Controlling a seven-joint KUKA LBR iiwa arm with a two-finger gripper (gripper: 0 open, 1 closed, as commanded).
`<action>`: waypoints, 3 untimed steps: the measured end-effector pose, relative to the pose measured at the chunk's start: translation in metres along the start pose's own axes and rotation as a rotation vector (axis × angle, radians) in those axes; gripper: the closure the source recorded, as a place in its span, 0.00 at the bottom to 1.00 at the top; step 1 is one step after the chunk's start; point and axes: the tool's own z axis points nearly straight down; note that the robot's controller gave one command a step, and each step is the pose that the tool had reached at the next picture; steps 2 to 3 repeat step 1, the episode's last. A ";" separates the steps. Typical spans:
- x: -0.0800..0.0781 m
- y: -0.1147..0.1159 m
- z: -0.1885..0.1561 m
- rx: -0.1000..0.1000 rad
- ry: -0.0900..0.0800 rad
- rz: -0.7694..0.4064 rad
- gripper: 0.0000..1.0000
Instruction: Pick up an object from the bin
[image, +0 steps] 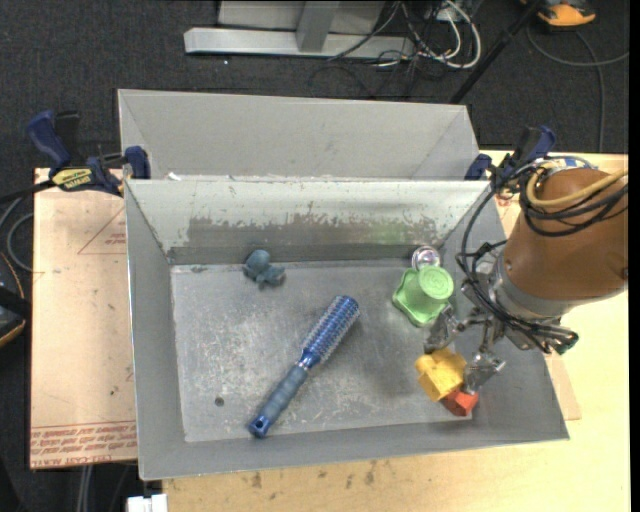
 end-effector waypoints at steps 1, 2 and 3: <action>0.011 0.005 -0.149 -0.002 0.001 -0.500 1.00; 0.011 0.005 -0.149 -0.002 0.001 -0.500 1.00; 0.011 0.005 -0.149 -0.002 0.001 -0.500 1.00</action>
Offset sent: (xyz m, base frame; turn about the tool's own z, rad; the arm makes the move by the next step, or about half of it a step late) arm -0.0147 -0.0025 0.1470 -0.5044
